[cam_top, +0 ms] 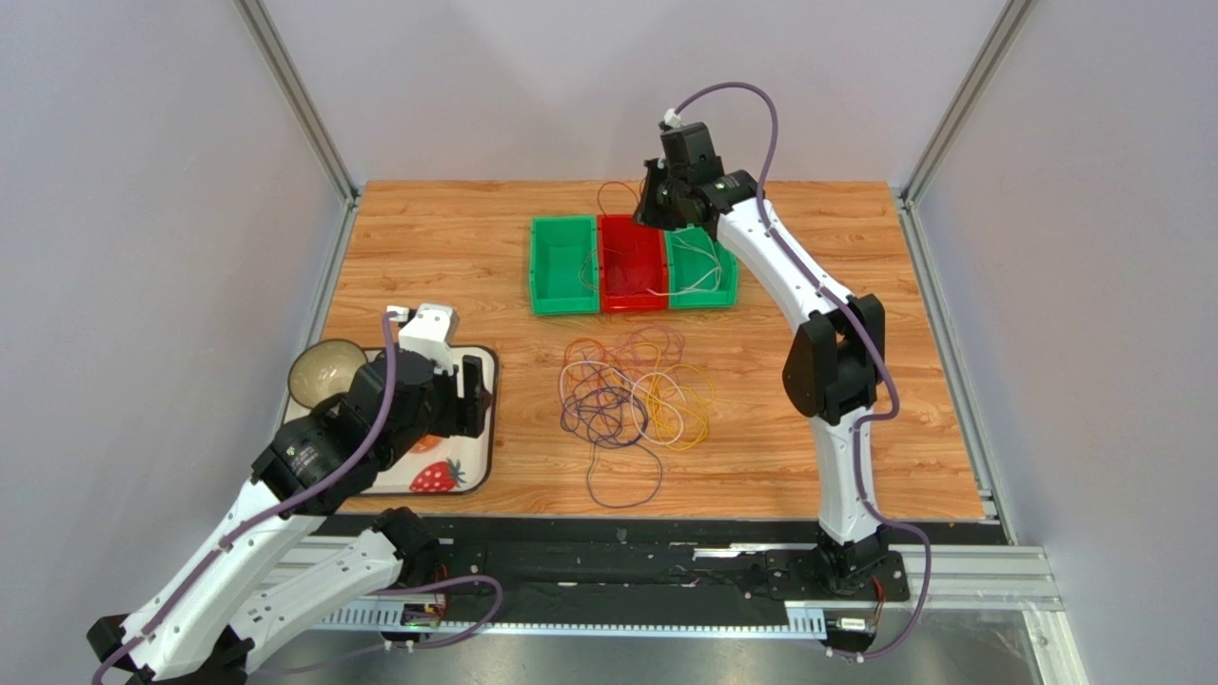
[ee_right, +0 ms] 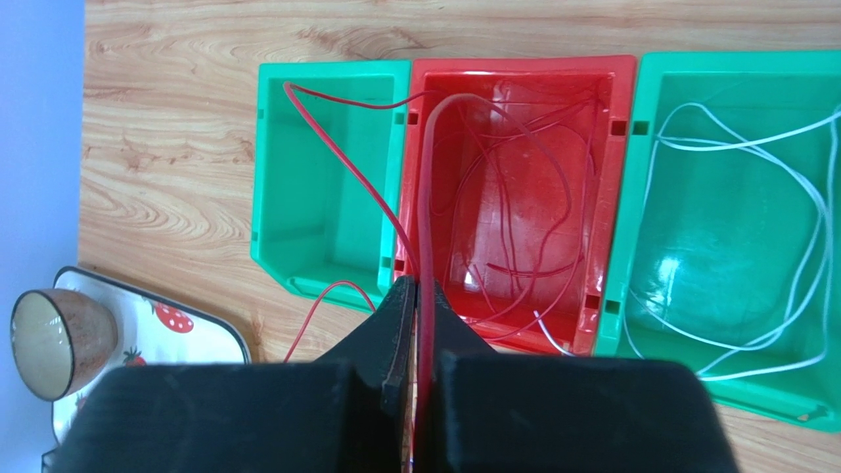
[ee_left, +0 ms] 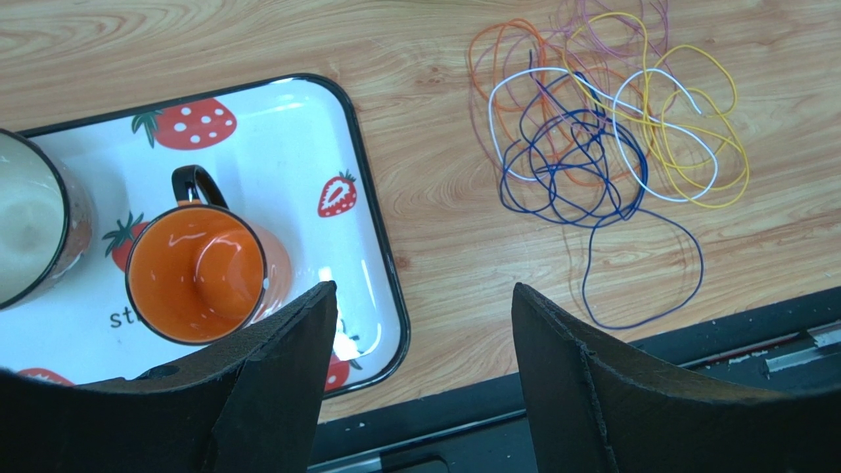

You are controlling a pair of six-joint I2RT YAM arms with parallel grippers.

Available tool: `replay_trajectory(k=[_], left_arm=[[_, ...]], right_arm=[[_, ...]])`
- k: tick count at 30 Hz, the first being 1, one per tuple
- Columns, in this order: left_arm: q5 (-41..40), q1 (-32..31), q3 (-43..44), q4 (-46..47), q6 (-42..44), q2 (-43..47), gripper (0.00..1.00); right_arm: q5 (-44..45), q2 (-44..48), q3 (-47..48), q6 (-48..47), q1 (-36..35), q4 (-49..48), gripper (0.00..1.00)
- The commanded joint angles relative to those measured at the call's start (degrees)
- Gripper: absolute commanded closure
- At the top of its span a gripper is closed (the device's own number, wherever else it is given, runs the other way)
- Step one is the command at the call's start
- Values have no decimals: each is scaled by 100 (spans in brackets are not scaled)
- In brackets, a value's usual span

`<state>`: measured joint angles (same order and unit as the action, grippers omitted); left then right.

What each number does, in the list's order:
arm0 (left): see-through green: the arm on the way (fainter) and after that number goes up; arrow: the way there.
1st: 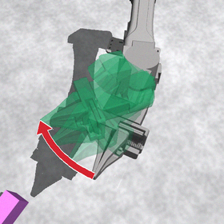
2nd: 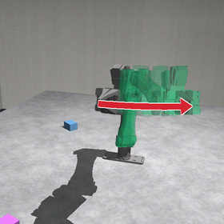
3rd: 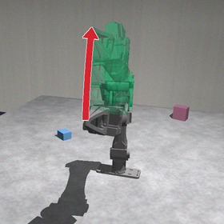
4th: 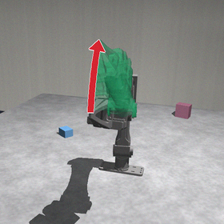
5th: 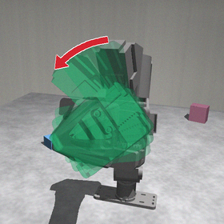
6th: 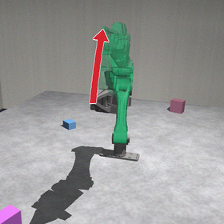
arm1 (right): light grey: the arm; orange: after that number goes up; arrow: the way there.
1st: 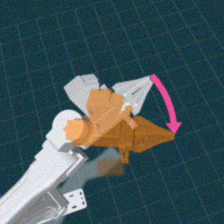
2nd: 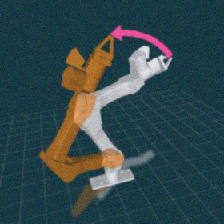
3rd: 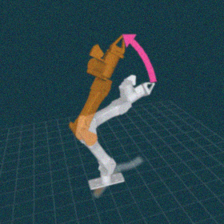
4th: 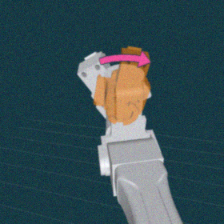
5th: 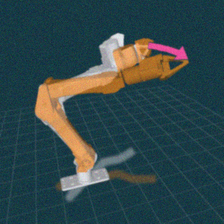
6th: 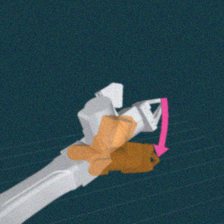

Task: Untangle the cables
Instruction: Place the cable in the bin.

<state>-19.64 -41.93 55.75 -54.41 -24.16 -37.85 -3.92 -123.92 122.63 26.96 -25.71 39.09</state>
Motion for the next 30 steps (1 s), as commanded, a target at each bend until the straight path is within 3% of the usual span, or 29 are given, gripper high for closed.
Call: replay_trajectory(k=[1,8,20,30], left_arm=[[-75,-17,6,54,-9,-12,26],[-66,-17,6,54,-1,-30,26],[-49,-17,15,54,-1,-109,26],[-75,-17,15,45,-9,-109,27]], right_arm=[[-363,-115,-46,-86,136,-279,100],[-461,-106,-345,-200,585,-227,100],[49,-395,-47,-261,471,-156,100],[1463,-643,280,-367,190,-164,100]])
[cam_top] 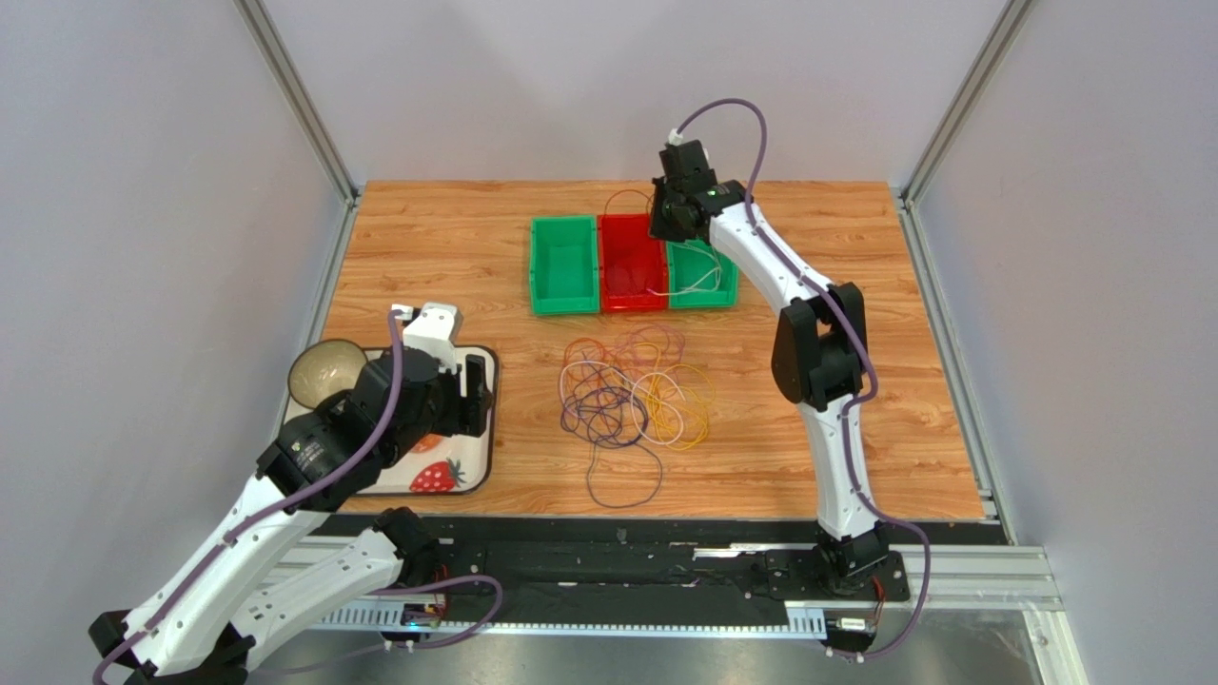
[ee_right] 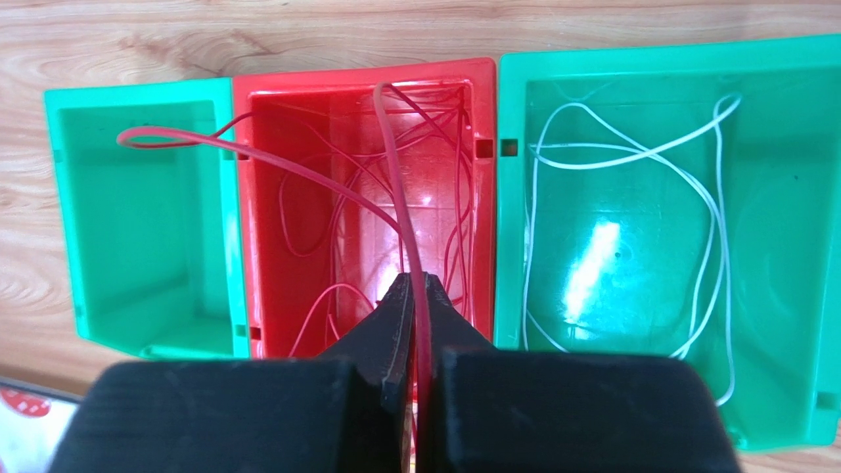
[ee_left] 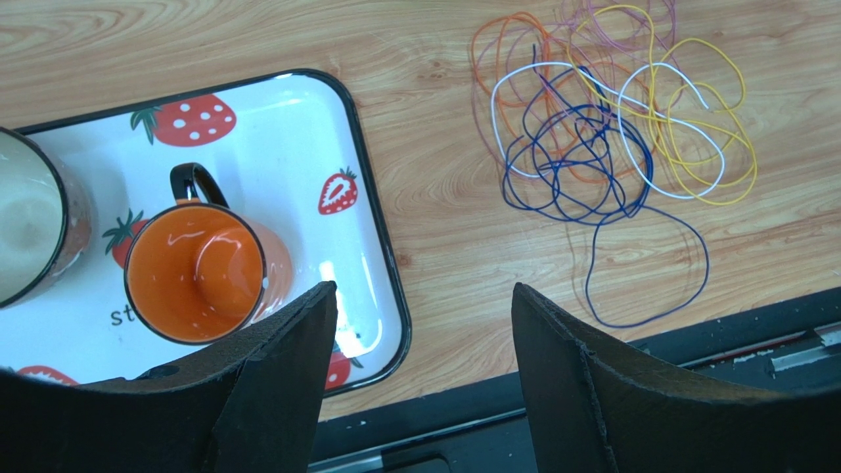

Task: Untangle the cables
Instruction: Place the cable in the bin.

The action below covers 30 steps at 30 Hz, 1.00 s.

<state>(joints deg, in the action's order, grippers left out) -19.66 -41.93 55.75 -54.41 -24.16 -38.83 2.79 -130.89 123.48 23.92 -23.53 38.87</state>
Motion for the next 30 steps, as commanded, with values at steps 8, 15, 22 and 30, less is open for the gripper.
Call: replay_trajectory(k=[8,15,22,30], left_arm=[[-55,-17,24,45,8,-134,26],[-82,-17,24,36,-1,-143,26],[-99,-17,24,27,-9,-186,26],[-73,-25,24,36,-9,-204,26]], right_arm=[[1303,29,-114,-177,-187,-757,100],[1584,-236,168,-186,-248,-925,100],[1567,-77,-403,-204,-486,-1356,100],[1277,-68,-737,33,-600,-1233,100]])
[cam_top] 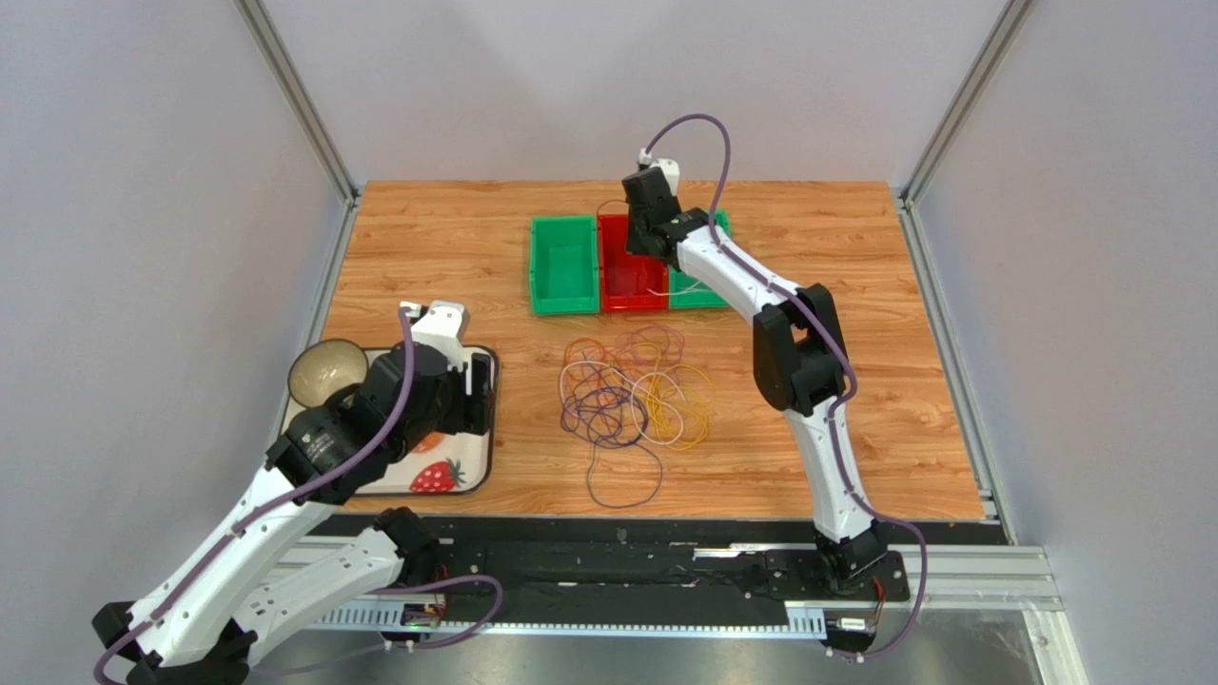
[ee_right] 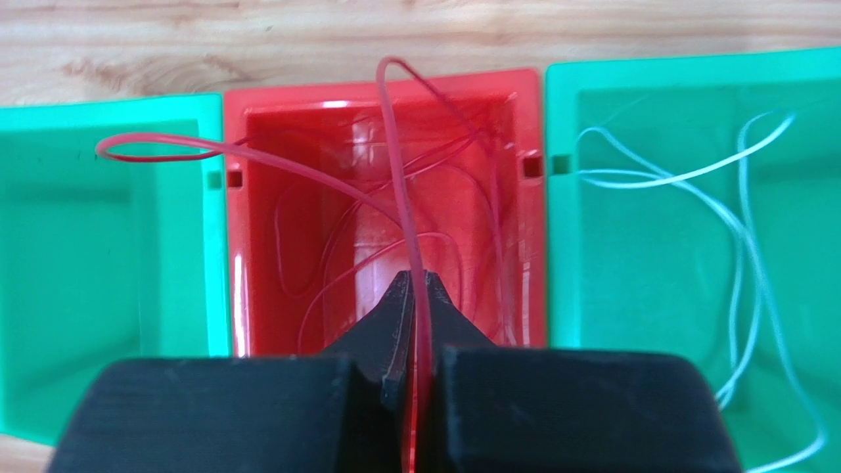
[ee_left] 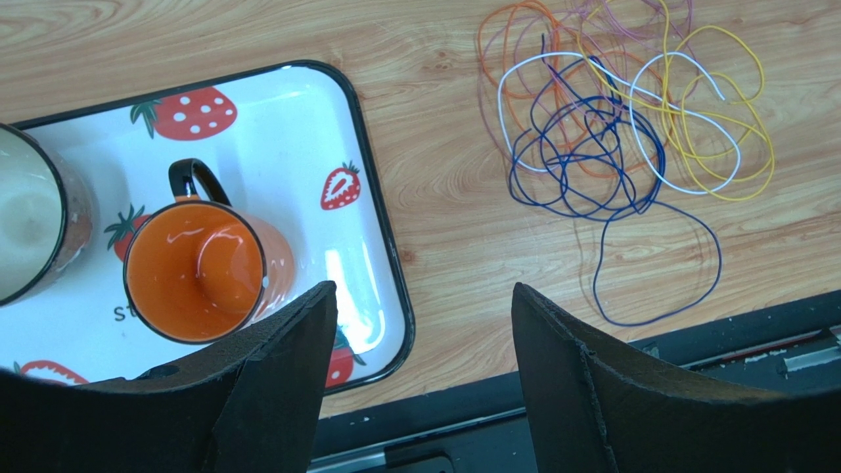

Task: Untangle the cables
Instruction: Place the cable in the bin.

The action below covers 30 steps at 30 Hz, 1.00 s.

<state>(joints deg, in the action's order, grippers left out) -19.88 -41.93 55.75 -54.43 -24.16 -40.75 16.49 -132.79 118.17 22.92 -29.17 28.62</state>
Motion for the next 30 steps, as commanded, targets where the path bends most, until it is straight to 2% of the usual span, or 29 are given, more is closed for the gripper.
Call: replay_trajectory(k=[1,15,18,20,28,30], left_arm=[[-51,-17,24,38,-1,-3,26],[-34,-25,7,47,-1,138,27],[-34,-17,15,47,-1,155,26],[-16,-17,15,47,8,173,27],[2,-17,15,56,8,278,27],[10,-17,15,56,8,296,27]], right_arm=[[-93,122,-224,134,-45,-199,100],[-392,8,30,12,-71,301,100],[-401,-80,381,-94,-71,600,92],[-392,-71,479,-121,-63,714,83],[-471,218,751,-209,-71,952,64],[-454,341,743,-244,-71,1040,63]])
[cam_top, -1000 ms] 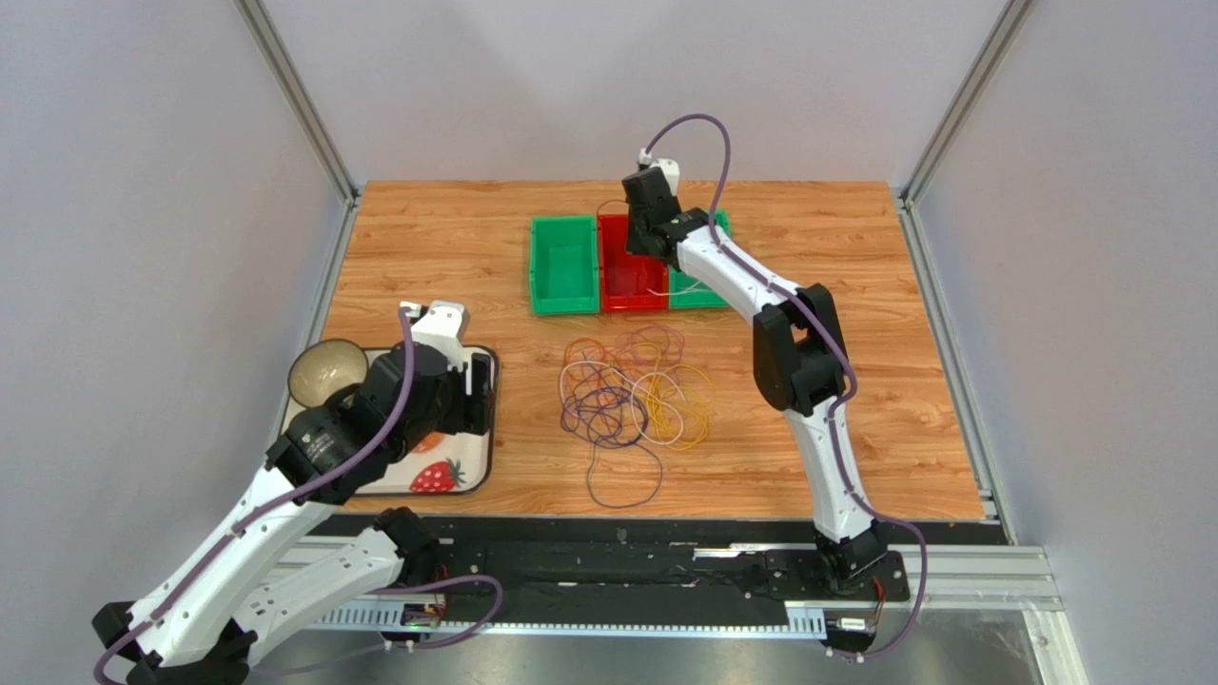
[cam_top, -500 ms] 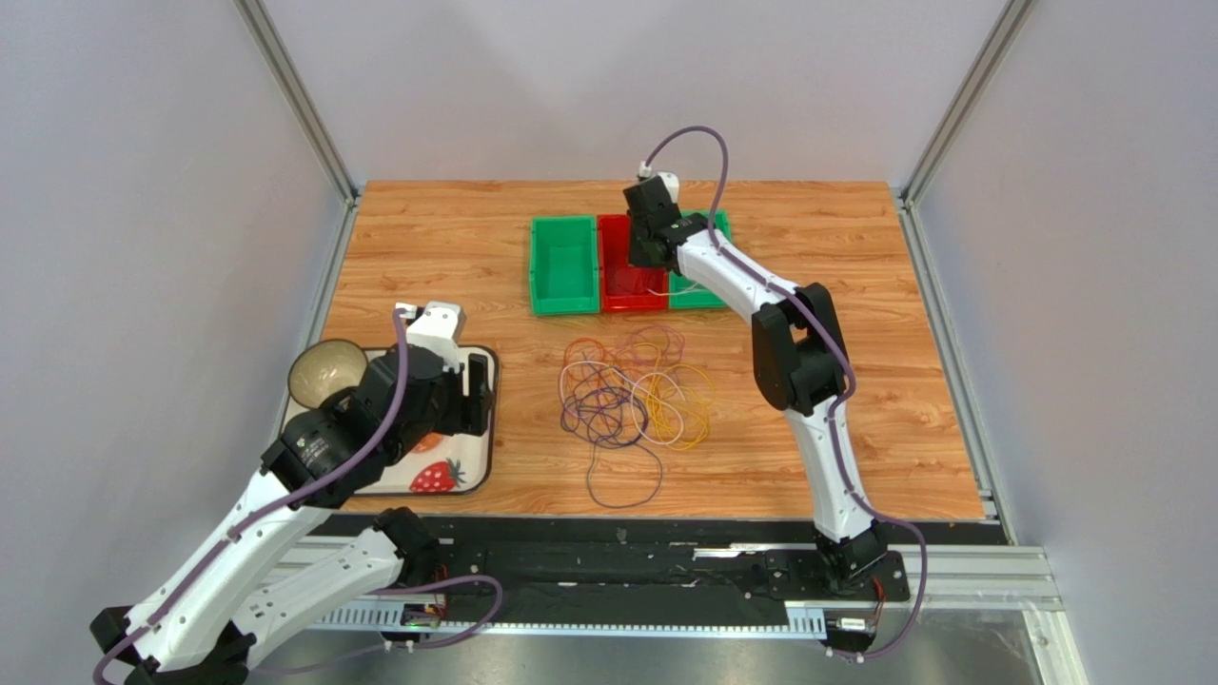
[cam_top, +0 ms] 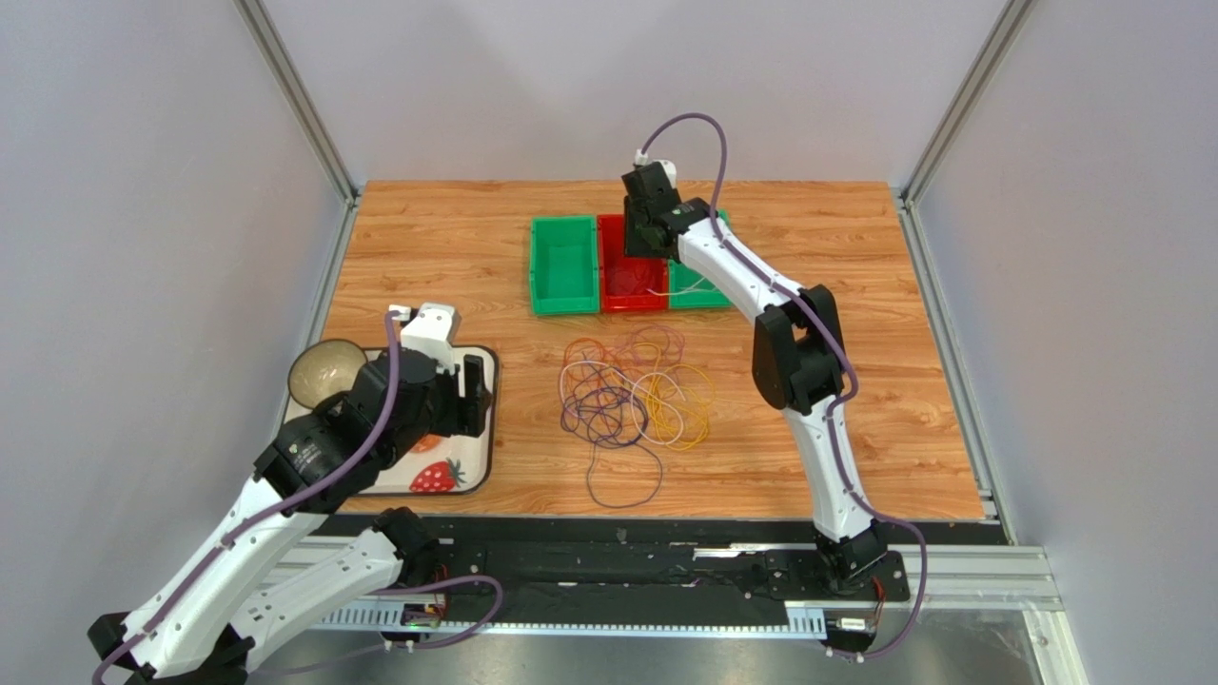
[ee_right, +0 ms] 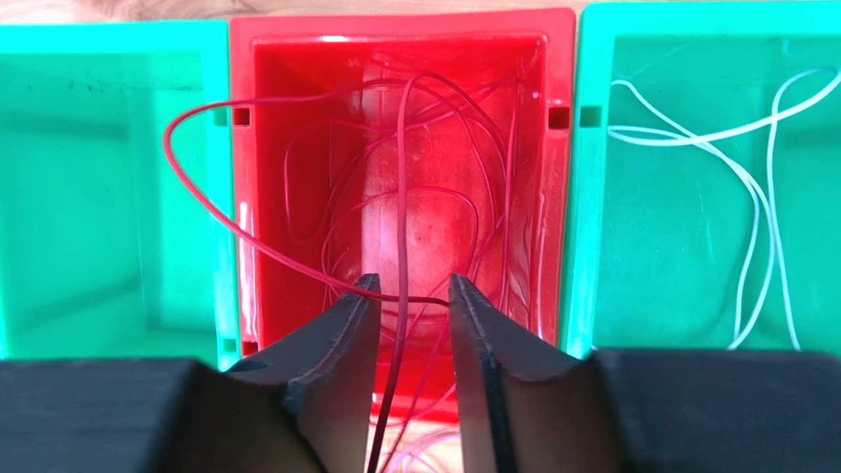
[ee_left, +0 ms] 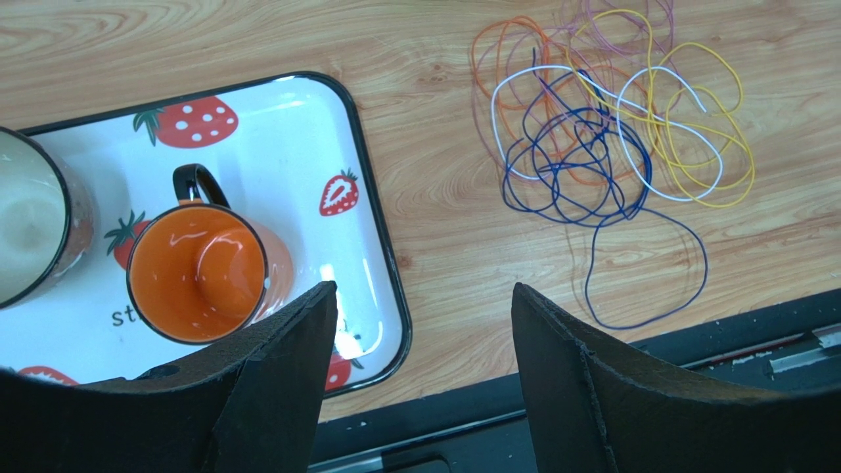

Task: Untangle the cables
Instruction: Place the cable in the bin.

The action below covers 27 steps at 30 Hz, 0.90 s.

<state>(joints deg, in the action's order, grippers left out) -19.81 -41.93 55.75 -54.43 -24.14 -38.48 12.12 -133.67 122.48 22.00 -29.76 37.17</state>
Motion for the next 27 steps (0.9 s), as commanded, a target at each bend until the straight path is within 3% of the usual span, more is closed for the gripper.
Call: replay_trajectory(k=[1,10,18,24,27], left_arm=[[12,-17,7,56,6,86,27],[48,-17,6,73,15,183,27],[57,-17,-2,82,23,218,27],[57,-17,-2,91,23,218,27],[48,-17,-2,82,15,227,27]], right_arm=[[-8,473,269,-152,-4,194,61],[-183,921,84,-152,-12,256,45],[-597,913,136,-29,-12,124,44],[-579,631,365,15,-4,212,71],[-570,570,365,15,-4,212,73]])
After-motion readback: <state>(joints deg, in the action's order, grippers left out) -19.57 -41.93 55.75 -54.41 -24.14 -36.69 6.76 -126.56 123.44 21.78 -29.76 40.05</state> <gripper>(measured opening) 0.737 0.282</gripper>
